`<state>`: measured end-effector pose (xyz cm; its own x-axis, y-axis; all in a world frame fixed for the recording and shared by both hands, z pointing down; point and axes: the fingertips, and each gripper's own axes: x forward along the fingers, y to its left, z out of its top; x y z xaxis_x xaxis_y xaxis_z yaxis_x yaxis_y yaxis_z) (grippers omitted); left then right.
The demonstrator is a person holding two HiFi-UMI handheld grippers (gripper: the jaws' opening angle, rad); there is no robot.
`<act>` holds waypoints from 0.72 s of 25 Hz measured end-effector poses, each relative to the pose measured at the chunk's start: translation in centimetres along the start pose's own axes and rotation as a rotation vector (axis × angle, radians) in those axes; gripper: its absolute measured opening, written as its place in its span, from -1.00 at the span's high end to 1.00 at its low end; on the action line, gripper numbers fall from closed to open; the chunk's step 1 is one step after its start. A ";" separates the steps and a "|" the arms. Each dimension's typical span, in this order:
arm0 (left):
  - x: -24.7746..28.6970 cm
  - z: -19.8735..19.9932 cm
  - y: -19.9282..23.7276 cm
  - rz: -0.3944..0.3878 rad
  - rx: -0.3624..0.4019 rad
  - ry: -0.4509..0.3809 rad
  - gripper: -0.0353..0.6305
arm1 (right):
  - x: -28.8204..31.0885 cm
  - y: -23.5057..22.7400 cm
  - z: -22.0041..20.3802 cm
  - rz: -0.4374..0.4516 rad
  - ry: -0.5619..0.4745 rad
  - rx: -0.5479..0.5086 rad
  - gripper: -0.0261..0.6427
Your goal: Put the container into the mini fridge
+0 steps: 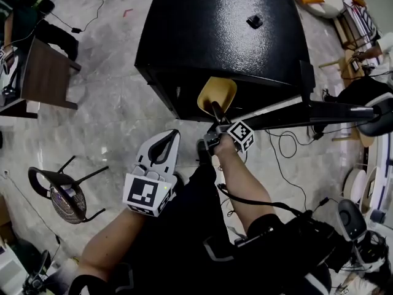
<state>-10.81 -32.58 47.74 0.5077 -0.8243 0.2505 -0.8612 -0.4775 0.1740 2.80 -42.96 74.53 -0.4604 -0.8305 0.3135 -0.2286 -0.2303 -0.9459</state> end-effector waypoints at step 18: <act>-1.5 -0.6 -2.9 -0.079 0.021 -0.016 0.87 | -8.6 -2.9 0.4 -0.062 -0.078 -0.097 -0.16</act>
<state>-9.04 -29.79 47.48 0.5738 -0.7885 0.2216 -0.8189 -0.5475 0.1721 7.77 -35.41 74.54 -0.3755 -0.8542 0.3597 -0.3382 -0.2350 -0.9112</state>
